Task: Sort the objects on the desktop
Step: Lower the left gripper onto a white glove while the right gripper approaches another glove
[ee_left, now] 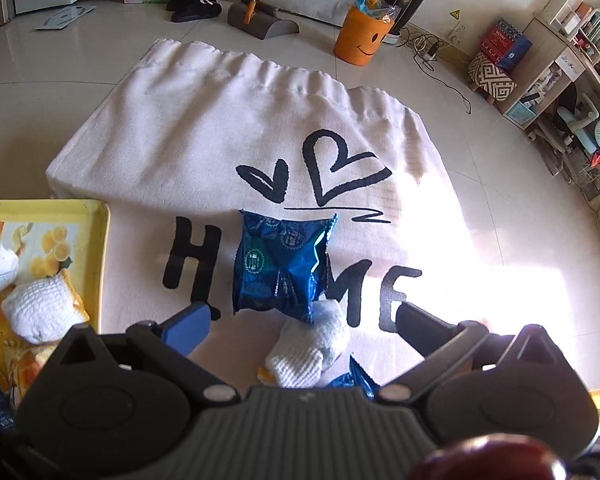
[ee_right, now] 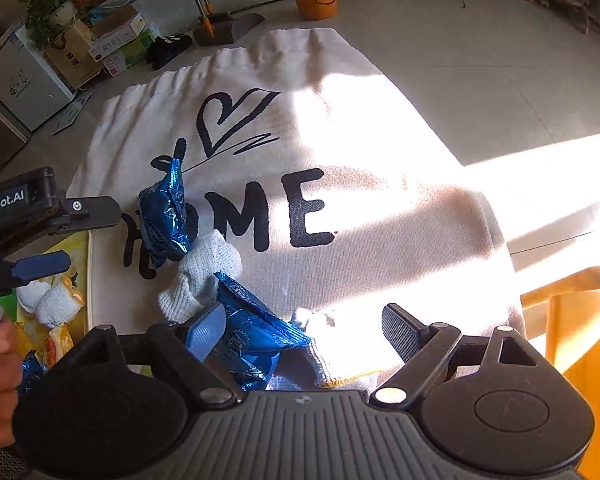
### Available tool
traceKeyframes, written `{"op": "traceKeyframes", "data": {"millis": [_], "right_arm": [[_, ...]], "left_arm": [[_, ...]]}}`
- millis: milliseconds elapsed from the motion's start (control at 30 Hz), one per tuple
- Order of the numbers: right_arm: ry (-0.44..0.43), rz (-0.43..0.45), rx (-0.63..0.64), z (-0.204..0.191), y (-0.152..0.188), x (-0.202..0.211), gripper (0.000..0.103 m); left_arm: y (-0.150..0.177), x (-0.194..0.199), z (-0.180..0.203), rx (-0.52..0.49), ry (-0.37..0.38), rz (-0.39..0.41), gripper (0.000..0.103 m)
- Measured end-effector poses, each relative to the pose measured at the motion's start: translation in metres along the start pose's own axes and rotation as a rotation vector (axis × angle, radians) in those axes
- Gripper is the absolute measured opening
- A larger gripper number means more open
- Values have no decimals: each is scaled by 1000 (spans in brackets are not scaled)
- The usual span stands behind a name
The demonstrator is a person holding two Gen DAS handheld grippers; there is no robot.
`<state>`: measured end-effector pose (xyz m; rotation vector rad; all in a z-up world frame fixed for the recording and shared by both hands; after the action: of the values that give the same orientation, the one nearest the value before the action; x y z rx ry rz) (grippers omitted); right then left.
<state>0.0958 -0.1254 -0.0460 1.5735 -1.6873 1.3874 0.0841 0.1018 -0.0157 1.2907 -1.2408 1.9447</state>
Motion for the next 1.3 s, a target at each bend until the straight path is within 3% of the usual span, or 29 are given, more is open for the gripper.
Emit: {"op": "traceKeyframes", "data": {"millis": [167, 367, 1000, 1300], "right_arm": [[-4, -55, -116, 23, 6, -9, 86], [30, -93, -131, 34, 11, -27, 86], [9, -138, -44, 43, 12, -51, 87], [77, -221, 66, 35, 23, -77, 91]], "left_arm": [[10, -19, 15, -27, -11, -37, 102], [25, -45, 28, -84, -42, -91, 102], [42, -109, 39, -103, -144, -207, 102], [53, -114, 56, -237, -249, -136, 103]]}}
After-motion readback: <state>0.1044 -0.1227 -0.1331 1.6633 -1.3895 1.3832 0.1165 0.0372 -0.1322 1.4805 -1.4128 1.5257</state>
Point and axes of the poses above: each gripper's, at about its wrist camera, not at the fingertips, and x roughly against the way its jaws point, z to its right, y to its underside, the point moved 2 cm from there along -x, roughly the way its jaws point, and after that the axes turned 10 degrees about -y, right-handed, at the moved point
